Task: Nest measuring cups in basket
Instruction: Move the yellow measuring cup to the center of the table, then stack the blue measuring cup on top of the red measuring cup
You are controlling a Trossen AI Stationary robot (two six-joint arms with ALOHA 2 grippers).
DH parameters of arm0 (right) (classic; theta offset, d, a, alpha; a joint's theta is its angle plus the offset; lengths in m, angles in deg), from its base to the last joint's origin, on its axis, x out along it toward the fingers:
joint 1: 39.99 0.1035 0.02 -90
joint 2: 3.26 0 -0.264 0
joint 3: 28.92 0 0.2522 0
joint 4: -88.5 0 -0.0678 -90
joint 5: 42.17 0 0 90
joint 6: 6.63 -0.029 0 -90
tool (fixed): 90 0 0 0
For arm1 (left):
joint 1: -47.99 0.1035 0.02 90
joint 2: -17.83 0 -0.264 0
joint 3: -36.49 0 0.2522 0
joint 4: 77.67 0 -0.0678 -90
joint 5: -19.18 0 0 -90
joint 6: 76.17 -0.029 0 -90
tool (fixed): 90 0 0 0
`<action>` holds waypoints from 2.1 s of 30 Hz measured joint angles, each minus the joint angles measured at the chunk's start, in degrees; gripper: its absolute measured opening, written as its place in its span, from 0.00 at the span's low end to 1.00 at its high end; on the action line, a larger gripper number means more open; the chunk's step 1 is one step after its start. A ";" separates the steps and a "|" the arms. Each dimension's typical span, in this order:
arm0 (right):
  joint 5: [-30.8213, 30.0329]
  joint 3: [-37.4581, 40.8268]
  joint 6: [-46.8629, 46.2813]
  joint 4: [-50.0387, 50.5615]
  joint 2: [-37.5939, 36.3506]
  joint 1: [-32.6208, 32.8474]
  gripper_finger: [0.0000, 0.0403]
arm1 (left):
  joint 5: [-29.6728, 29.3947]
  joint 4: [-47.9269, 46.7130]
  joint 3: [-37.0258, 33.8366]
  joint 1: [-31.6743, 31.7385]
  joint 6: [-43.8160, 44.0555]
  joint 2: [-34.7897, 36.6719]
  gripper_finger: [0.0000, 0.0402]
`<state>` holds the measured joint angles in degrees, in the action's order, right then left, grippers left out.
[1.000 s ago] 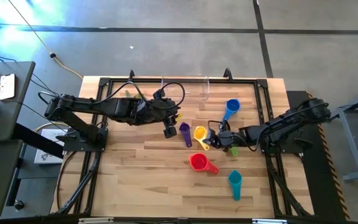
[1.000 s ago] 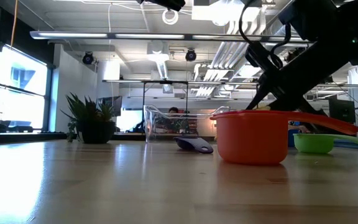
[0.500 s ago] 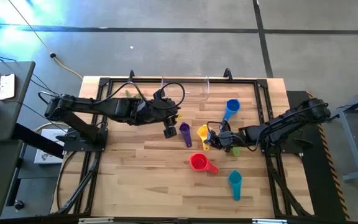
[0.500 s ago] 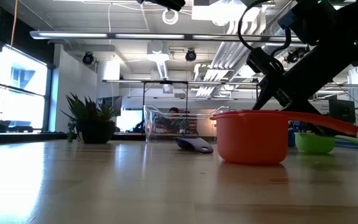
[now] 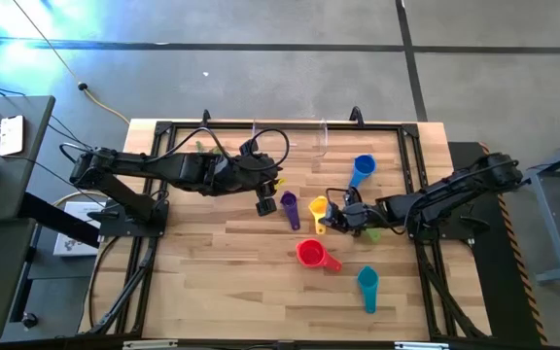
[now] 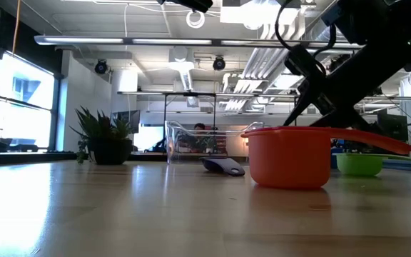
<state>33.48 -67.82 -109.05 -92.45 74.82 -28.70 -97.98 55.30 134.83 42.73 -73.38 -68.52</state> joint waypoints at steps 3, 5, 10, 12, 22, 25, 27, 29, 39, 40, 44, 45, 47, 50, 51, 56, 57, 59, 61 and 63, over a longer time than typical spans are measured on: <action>2.28 0.00 -0.02 1.70 -0.04 0.00 0.21 | 0.00 0.02 0.00 0.00 0.01 0.00 0.28; 3.08 0.00 -0.12 2.14 -0.04 0.00 0.21 | 0.00 0.02 0.00 0.00 0.00 0.00 0.28; 4.74 0.00 0.73 2.50 -0.04 0.00 0.21 | 0.02 0.02 0.00 0.00 0.02 0.00 0.28; 5.90 0.00 0.85 3.10 -0.06 0.00 0.21 | 0.02 0.02 0.00 0.00 0.02 0.00 0.28; 2.37 0.00 2.25 7.51 -4.78 0.00 0.21 | 0.01 0.02 0.00 0.02 -0.01 0.00 0.28; -1.10 0.00 3.13 7.85 -7.39 0.00 0.21 | 0.00 -0.05 0.00 0.07 -1.59 0.00 0.28; -3.11 0.00 4.04 7.78 -9.20 0.00 0.21 | 0.00 -0.27 -0.03 0.07 -2.45 0.23 0.28; -5.27 0.00 5.34 8.01 -11.11 0.00 0.21 | 0.00 -0.38 -0.04 0.07 -2.46 0.75 0.28; -17.69 0.00 11.36 10.32 -21.52 -0.04 0.21 | -0.44 -5.47 -0.04 3.31 -3.46 7.14 0.28; -19.22 0.00 12.10 11.04 -22.72 -0.04 0.21 | -0.46 -6.69 -0.04 3.83 -3.48 7.80 0.28; -24.20 0.00 14.45 14.36 -27.41 -0.74 0.21 | -0.46 -12.29 -0.04 6.12 -3.48 10.11 0.28; -24.88 0.00 15.04 14.85 -28.51 -1.18 0.21 | -0.46 -13.48 -0.04 6.70 -3.46 10.59 0.28; -25.92 0.00 16.85 15.81 -30.47 -2.25 0.21 | -0.46 -16.18 -0.04 7.72 -3.46 11.48 0.28; -26.17 0.00 20.04 16.03 -32.84 -4.48 0.21 | -0.48 -18.83 -0.04 9.18 -3.47 12.34 0.28; -26.17 0.00 21.44 15.95 -33.50 -5.40 0.21 | -0.48 -19.63 -0.04 9.60 -3.50 12.52 0.28; -25.92 0.00 26.68 16.04 -36.49 -10.16 0.21 | -0.47 -22.95 -0.02 11.68 -3.46 12.84 0.28; -25.61 0.00 27.60 16.04 -36.95 -11.18 0.21 | -0.46 -23.37 -0.02 12.06 -3.46 12.81 0.28; -24.37 0.00 29.33 16.40 -37.77 -13.37 0.21 | -0.47 -23.36 -0.15 12.57 -3.46 12.83 0.28; -22.93 0.00 30.72 17.24 -38.27 -15.73 0.21 | -0.47 -23.55 -0.52 13.14 -3.48 12.85 0.28; -20.92 0.00 31.92 18.08 -38.46 -18.27 0.21 | -0.44 -23.50 -0.55 13.72 -3.48 12.79 0.28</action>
<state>12.56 -67.82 -77.12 -74.37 36.36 -46.97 -98.42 31.79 134.28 56.45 -76.86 -55.73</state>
